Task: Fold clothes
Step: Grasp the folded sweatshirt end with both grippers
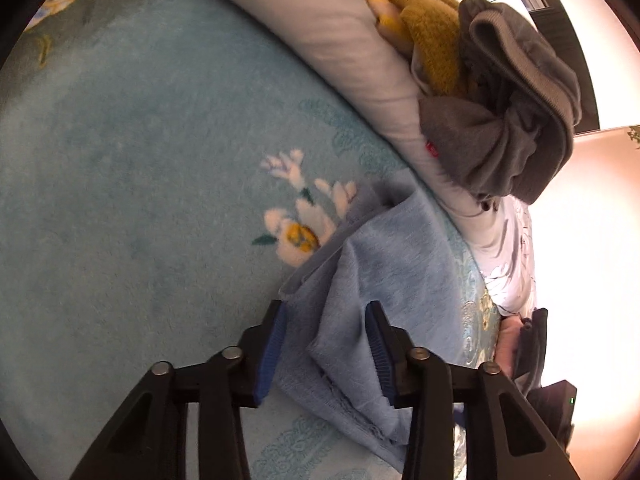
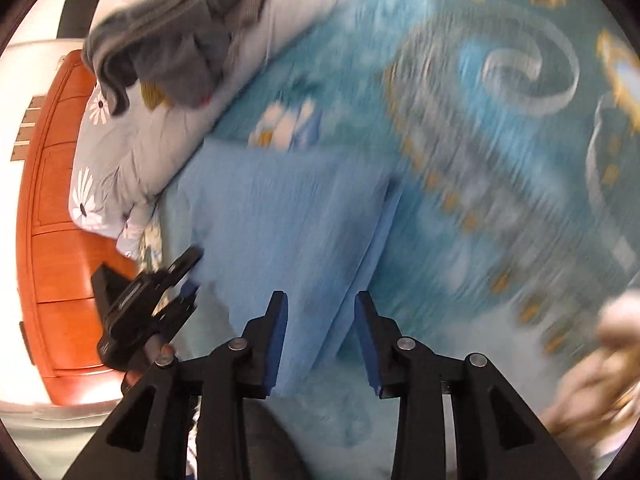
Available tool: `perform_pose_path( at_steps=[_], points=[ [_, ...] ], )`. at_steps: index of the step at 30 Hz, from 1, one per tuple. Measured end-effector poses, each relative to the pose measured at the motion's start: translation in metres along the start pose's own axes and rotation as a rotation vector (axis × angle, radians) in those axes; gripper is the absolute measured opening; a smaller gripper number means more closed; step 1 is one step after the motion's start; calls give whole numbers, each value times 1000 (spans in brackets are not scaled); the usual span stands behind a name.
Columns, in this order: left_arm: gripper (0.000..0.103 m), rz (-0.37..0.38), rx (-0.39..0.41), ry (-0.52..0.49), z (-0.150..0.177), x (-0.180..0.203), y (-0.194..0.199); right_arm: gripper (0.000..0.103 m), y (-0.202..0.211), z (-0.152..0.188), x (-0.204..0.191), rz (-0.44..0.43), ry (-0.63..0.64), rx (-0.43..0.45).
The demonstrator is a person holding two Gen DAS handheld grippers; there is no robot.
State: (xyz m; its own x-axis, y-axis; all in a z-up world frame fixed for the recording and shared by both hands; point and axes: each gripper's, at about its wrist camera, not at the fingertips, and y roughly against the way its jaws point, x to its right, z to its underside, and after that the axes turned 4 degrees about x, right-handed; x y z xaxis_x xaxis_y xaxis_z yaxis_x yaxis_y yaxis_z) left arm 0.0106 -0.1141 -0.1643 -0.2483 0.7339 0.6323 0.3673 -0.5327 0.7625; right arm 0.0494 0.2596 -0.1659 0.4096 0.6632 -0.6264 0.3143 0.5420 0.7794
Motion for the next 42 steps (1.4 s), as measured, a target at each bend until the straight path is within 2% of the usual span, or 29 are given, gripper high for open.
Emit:
perform_pose_path(
  at_steps=[3, 4, 5, 6, 8, 11, 12, 14, 16, 17, 21, 23, 25, 27, 28, 29, 30, 31, 35, 38, 40, 42],
  points=[
    [19, 22, 13, 13, 3, -2, 0, 34, -13, 11, -6, -13, -20, -25],
    [14, 28, 12, 9, 4, -1, 1, 29, -17, 14, -8, -16, -25, -32],
    [11, 37, 14, 0, 4, 1, 3, 7, -17, 14, -11, -26, -21, -27],
    [11, 56, 22, -13, 3, 4, 6, 5, -12, 14, -15, -30, -9, -11],
    [10, 93, 37, -40, -1, 12, 12, 5, -3, 11, -28, -54, 38, 47],
    [10, 150, 74, -83, -4, 19, 24, 5, 15, 11, -45, -45, 128, 114],
    [10, 147, 80, -97, -4, 20, 26, 5, 13, 14, -45, -39, 140, 104],
    [10, 95, 64, -100, -4, 19, 17, 5, 2, 21, -40, -11, 140, 73],
    [10, 57, 35, -64, 0, 11, 6, 5, -16, 27, -28, 38, 113, 34],
    [10, 55, 32, -55, 1, 8, 5, 5, -25, 30, -22, 62, 100, 15],
    [11, 50, 20, -19, 6, -3, -1, 5, -32, 35, -11, 67, 58, 13],
    [14, 48, 16, -5, 8, -7, -3, 6, -33, 31, -14, 79, 74, -3],
    [14, 63, 24, -9, 6, -5, -2, 16, -31, 28, -15, 100, 95, -4],
    [19, 78, 41, -7, 4, -3, 2, 34, -24, 26, -14, 104, 104, 14],
    [29, 76, 54, -5, 2, -4, 4, 39, -20, 25, -12, 91, 99, 34],
    [46, 77, 66, -2, 0, -4, 6, 47, -17, 24, -9, 75, 87, 52],
    [53, 80, 67, -1, -3, -4, 5, 50, -14, 20, -4, 61, 68, 67],
    [60, 76, 56, -2, -7, -4, 2, 50, -14, 16, 1, 55, 41, 78],
    [60, 52, -3, -22, -20, 1, -20, 50, -22, 9, 15, 24, -52, 128],
    [60, 85, -28, -41, -24, 10, -28, 50, -30, 6, 20, -27, -113, 152],
    [60, 88, -54, -62, -25, 16, -34, 45, -31, 5, 21, -53, -133, 165],
    [58, 87, -76, -86, -26, 23, -42, 32, -40, 4, 15, -80, -161, 164]
  ],
)
